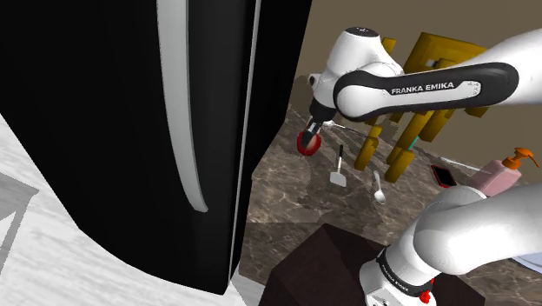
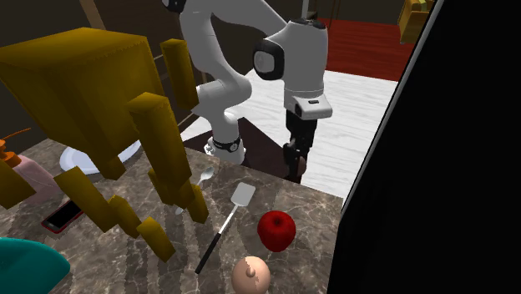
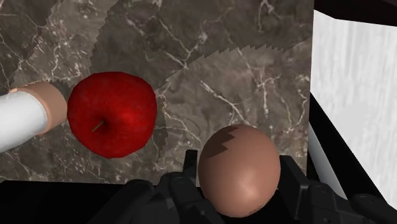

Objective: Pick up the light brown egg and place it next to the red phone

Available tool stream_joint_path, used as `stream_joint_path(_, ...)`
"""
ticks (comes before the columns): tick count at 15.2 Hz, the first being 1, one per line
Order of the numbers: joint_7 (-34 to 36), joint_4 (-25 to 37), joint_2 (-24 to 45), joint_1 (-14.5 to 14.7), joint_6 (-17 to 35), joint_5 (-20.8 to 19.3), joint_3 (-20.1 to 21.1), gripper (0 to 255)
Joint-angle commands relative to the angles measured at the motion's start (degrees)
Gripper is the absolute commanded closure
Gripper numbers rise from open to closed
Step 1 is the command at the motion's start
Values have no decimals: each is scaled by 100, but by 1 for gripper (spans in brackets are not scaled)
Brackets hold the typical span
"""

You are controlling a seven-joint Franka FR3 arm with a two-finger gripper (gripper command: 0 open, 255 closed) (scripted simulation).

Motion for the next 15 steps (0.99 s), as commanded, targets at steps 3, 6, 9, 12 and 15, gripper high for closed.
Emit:
stream_joint_path(3,-121,-15,-234,-21,-211,-4,-87,255)
stream_joint_path(6,-463,-430,-831,-140,-362,-97,-372,255)
stream_joint_path(9,-822,-786,-1422,-308,-562,-244,-676,255)
stream_joint_path(12,-1209,-1080,-1994,-530,-802,-438,-1002,255)
stream_joint_path(15,-1628,-1304,-2526,-804,-1068,-674,-1355,255)
